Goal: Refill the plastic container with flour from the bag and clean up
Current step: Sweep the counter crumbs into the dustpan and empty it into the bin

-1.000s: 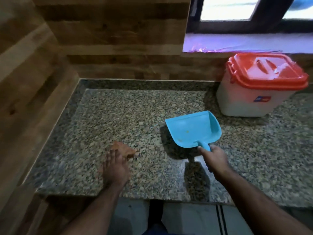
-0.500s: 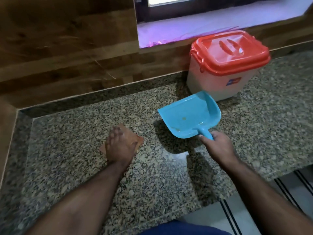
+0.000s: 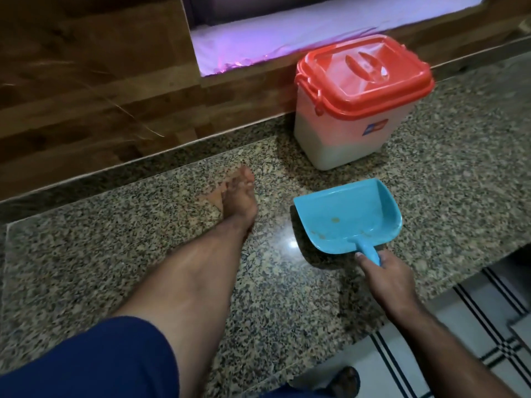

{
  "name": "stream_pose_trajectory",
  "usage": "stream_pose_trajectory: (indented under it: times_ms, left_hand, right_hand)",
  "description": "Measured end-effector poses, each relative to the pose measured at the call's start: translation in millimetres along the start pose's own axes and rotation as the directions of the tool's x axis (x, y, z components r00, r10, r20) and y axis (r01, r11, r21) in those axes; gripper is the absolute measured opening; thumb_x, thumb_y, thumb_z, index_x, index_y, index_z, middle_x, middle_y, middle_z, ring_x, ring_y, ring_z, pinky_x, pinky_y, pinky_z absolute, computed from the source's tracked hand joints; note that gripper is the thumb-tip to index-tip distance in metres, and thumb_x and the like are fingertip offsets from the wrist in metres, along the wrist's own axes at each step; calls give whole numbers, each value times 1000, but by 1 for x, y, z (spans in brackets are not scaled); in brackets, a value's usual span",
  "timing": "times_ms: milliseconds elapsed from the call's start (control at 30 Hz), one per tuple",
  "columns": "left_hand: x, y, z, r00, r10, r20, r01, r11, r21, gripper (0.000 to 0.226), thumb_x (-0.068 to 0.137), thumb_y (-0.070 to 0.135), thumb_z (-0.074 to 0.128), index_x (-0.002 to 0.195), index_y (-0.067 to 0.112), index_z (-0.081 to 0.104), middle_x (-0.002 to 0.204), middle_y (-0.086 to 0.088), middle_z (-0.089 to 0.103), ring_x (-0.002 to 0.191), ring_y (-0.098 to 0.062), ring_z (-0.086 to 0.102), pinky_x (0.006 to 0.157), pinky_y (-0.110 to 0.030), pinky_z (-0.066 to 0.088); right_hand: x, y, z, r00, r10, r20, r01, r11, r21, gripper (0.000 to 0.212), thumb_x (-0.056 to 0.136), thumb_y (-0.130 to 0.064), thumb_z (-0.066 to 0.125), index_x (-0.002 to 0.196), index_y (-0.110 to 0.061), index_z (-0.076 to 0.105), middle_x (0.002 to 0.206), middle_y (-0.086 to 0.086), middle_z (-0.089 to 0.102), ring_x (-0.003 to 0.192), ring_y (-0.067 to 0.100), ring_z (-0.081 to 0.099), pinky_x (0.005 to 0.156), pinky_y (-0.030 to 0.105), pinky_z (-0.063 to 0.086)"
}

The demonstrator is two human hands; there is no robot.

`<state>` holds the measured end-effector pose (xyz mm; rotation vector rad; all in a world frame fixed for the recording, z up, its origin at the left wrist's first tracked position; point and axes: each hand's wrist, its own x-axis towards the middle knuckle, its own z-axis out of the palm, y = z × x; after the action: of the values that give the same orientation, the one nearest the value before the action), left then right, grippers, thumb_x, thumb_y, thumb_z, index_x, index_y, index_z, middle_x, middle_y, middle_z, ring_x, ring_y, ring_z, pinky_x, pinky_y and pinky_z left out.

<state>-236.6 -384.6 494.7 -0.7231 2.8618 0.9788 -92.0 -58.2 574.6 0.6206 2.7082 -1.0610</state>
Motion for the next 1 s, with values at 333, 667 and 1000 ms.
stream_pose_trajectory:
  times_ms: [333, 667, 1000]
  left_hand:
    - [-170, 54, 75, 750, 513, 417, -590, 805, 71, 55, 115, 42, 29, 158, 18, 53, 177, -9, 30, 166, -26, 22, 134, -42, 7]
    - [-309, 60, 40, 976, 61, 208, 124, 629, -767, 48, 104, 71, 56, 133, 39, 76, 139, 7, 75, 128, -20, 70, 113, -49, 51]
    - [-371, 10, 30, 918, -388, -88, 71, 378, -923, 52, 111, 57, 44, 144, 27, 70, 146, 13, 69, 139, -9, 61, 126, -39, 39]
  right_hand:
    - [-8, 57, -43, 992, -55, -116, 54, 998, -13, 42, 103, -38, 66, 72, -11, 59, 64, 8, 63, 65, 33, 61, 58, 39, 45]
    - [-48, 136, -85, 992, -101, -71, 105, 992, 67, 37, 102, -42, 66, 80, -13, 61, 74, 7, 65, 71, 30, 61, 61, 38, 45]
    - [-121, 231, -104, 988, -127, 86, 114, 983, 143, 46, 106, -51, 58, 82, -12, 60, 74, 3, 62, 67, 17, 58, 56, 31, 39]
